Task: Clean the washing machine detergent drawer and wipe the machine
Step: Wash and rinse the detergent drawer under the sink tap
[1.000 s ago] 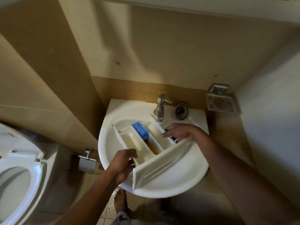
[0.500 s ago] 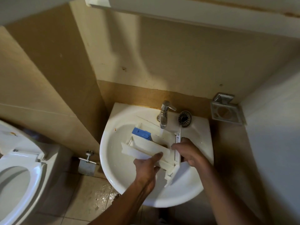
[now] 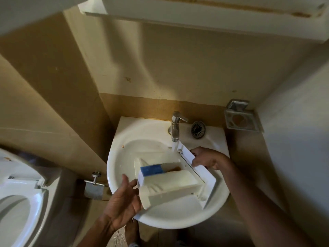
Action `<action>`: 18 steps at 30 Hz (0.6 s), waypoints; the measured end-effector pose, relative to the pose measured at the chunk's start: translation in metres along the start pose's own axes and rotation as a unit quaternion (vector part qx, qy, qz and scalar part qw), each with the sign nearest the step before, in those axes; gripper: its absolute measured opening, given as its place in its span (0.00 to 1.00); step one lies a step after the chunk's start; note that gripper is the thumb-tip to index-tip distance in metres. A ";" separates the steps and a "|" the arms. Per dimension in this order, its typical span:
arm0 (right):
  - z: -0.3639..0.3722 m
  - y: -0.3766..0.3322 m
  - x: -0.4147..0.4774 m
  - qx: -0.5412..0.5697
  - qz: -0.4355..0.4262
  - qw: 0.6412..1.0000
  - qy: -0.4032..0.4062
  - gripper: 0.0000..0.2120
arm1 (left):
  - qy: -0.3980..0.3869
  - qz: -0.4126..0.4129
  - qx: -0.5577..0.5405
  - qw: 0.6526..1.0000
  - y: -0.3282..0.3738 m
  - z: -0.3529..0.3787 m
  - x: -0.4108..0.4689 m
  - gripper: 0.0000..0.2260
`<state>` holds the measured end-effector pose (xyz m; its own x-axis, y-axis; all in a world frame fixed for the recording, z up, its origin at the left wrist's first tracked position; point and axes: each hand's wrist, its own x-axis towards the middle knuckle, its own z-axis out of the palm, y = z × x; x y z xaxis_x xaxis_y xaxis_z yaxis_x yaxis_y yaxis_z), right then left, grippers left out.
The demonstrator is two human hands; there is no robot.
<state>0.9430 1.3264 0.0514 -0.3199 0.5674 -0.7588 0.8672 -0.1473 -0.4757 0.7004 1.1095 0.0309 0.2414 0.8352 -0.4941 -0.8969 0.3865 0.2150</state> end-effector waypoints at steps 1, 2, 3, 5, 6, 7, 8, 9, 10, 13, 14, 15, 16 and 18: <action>-0.002 -0.002 0.003 -0.027 -0.018 0.999 -0.014 0.17 | 0.048 -0.009 0.020 0.999 0.000 0.008 -0.001 0.38; -0.004 -0.006 0.005 -0.053 -0.038 0.998 -0.025 0.17 | 0.086 -0.013 0.042 0.995 -0.001 0.017 0.000 0.33; -0.005 -0.010 0.007 -0.075 -0.055 0.995 -0.030 0.16 | 0.117 -0.011 0.077 0.990 -0.003 0.023 0.002 0.28; -0.007 -0.020 0.012 -0.096 -0.071 0.993 -0.025 0.14 | 0.170 0.016 0.161 0.972 -0.011 0.028 0.008 0.19; -0.008 -0.023 0.016 -0.098 -0.078 0.992 -0.017 0.13 | 0.192 0.028 0.202 0.960 -0.017 0.030 0.010 0.16; -0.009 -0.026 0.020 -0.091 -0.087 0.992 -0.007 0.12 | 0.210 0.041 0.235 0.948 -0.021 0.032 0.012 0.15; -0.010 -0.028 0.024 -0.074 -0.095 0.993 0.004 0.12 | 0.224 0.056 0.255 0.939 -0.025 0.036 0.013 0.14; -0.010 -0.030 0.028 -0.052 -0.100 0.993 0.020 0.13 | 0.232 0.069 0.267 0.933 -0.028 0.041 0.015 0.12; -0.011 -0.032 0.032 -0.036 -0.104 0.993 0.041 0.13 | 0.238 0.085 0.273 0.928 -0.029 0.045 0.017 0.11; -0.012 -0.036 0.043 -0.065 -0.129 0.981 0.132 0.10 | 0.246 0.128 0.275 0.921 -0.032 0.054 0.027 0.08; -0.012 -0.036 0.046 -0.076 -0.135 0.973 0.168 0.08 | 0.244 0.138 0.275 0.920 -0.032 0.056 0.029 0.07; -0.013 -0.036 0.048 -0.084 -0.139 0.966 0.203 0.06 | 0.244 0.147 0.276 0.918 -0.033 0.058 0.031 0.07; -0.013 -0.034 0.049 -0.092 -0.137 0.958 0.236 0.06 | 0.245 0.156 0.277 0.916 -0.033 0.059 0.033 0.08; -0.012 -0.029 0.049 -0.112 -0.130 0.946 0.276 0.06 | 0.249 0.165 0.270 0.915 -0.035 0.061 0.036 0.09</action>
<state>0.9063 1.3678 0.0336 -0.3396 0.9065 -0.2508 0.8652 0.1966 -0.4612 0.7630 1.1502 0.0568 -0.3292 0.7108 -0.6217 -0.5435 0.3958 0.7403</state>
